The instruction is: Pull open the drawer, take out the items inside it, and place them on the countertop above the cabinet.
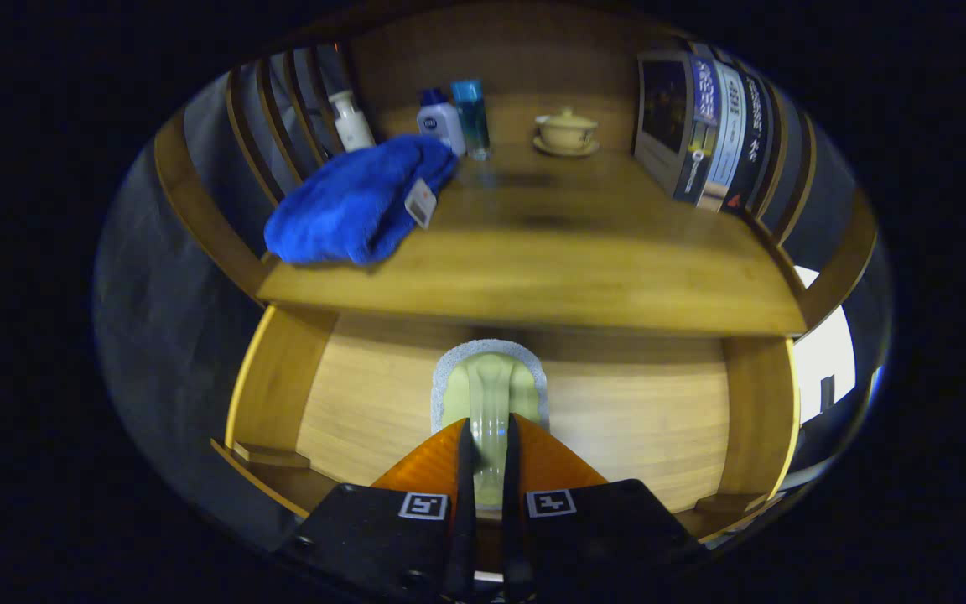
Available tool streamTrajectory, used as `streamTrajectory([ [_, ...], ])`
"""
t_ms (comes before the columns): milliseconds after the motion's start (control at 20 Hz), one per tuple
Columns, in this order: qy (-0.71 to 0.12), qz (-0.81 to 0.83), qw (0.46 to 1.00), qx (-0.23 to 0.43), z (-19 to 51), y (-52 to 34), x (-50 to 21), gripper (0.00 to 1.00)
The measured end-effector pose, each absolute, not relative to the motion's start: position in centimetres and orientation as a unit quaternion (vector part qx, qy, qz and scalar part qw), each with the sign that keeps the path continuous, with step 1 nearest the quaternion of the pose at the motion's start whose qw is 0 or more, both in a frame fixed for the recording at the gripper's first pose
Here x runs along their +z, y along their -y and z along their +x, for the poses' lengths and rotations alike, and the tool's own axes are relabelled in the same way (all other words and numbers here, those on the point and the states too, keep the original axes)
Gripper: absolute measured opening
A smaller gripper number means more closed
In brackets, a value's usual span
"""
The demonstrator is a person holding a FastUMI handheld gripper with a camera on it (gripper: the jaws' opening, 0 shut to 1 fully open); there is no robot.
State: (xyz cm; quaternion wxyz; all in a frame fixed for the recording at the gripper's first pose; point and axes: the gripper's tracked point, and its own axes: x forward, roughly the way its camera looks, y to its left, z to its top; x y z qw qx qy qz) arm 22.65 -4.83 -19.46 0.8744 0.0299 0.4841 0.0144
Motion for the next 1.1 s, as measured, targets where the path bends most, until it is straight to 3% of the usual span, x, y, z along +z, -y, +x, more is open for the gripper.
streamTrajectory([
  [300, -0.454, 0.072, 0.887, 0.033, 24.1, 3.8, -15.1, 0.21],
  [650, -0.333, 0.005, 0.943, 0.002, 33.6, 6.4, -11.2, 0.21],
  [1100, -0.351, 0.014, 0.936, 0.001, 39.0, 6.9, -14.9, 0.22],
])
